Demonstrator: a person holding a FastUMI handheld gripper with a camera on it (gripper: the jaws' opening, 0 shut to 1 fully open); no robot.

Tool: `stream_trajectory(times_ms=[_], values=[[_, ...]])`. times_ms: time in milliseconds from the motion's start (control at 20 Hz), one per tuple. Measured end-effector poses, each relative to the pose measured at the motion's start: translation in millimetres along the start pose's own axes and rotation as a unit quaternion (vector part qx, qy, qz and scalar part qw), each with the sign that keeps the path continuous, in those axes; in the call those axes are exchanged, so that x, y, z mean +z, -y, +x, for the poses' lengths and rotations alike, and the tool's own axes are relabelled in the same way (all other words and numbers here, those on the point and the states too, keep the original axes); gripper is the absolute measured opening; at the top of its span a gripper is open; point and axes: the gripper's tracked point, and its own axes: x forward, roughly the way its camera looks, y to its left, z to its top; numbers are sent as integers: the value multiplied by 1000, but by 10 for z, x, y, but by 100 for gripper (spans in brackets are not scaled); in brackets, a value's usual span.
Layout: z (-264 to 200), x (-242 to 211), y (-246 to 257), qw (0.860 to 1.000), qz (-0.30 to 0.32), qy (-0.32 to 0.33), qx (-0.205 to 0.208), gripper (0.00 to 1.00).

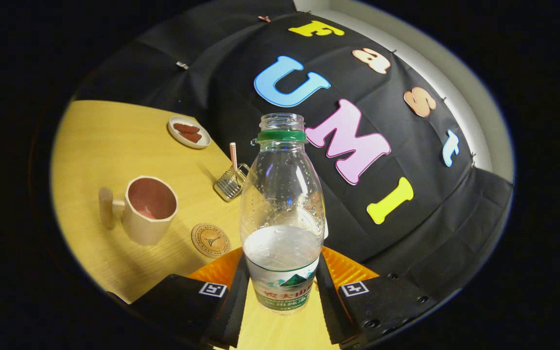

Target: Take the bottle from table, then pour the juice into the cup, finally place the bottle on the coaster

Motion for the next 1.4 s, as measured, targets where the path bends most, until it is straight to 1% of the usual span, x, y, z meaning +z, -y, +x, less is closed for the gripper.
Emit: stream_trajectory(times_ms=[200,400,750,1150,1400], values=[[42,-64,-22,997,-80,-11,-5,69],[81,-129,-135,990,-138,-11,2,69],[121,-177,-284,981,-194,-22,17,69],[221,-81,-309,965,-263,-19,16,69],[255,-95,-319,955,-295,-29,20,69]])
